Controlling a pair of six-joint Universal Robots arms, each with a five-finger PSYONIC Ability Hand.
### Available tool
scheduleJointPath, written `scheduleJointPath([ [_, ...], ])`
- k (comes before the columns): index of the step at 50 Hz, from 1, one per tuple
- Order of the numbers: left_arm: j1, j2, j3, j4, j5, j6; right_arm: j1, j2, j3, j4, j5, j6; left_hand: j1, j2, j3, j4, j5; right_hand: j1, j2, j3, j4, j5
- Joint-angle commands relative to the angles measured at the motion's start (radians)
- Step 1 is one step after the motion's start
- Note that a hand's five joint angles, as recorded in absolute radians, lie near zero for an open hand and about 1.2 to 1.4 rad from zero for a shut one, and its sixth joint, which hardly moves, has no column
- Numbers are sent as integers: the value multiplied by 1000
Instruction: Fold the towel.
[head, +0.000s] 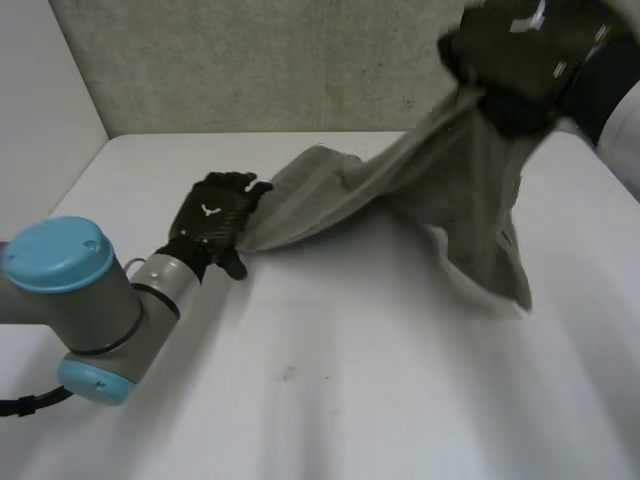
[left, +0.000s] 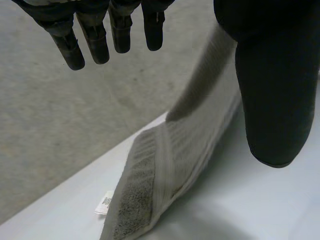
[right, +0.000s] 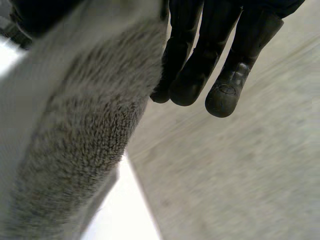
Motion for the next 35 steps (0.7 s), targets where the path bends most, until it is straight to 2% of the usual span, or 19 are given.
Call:
scheduleJointPath([
  [1, -12, -71, 32, 5, 32, -6, 2, -21, -103, 77, -1, 32, 6, 11, 11, 11, -4, 77, 54, 62, 44, 33],
  [9, -29, -140, 98, 5, 26, -29, 33, -40, -138, 134, 3, 31, 17, 23, 23, 23, 8, 77, 54, 62, 44, 33],
  [14, -60, -154, 124, -2, 31, -129, 44, -57, -140, 136, 6, 31, 23, 29, 29, 29, 14, 77, 54, 62, 44, 33],
  [16, -84, -160, 135, -9, 40, -210, 44, -64, -140, 134, 6, 31, 29, 34, 35, 35, 20, 77, 54, 62, 44, 33],
  [19, -109, -163, 132, -15, 52, -248, 44, -66, -141, 134, 9, 31, 29, 34, 35, 35, 20, 77, 54, 62, 44, 33],
  [29, -124, -154, 115, -104, 80, -247, 28, -55, -124, 136, 12, 21, 29, 34, 35, 35, 20, 77, 54, 62, 44, 33],
  [35, -101, -103, 95, -133, 71, -250, 27, -54, -101, 136, 9, 21, 29, 34, 35, 35, 20, 77, 54, 62, 44, 33],
])
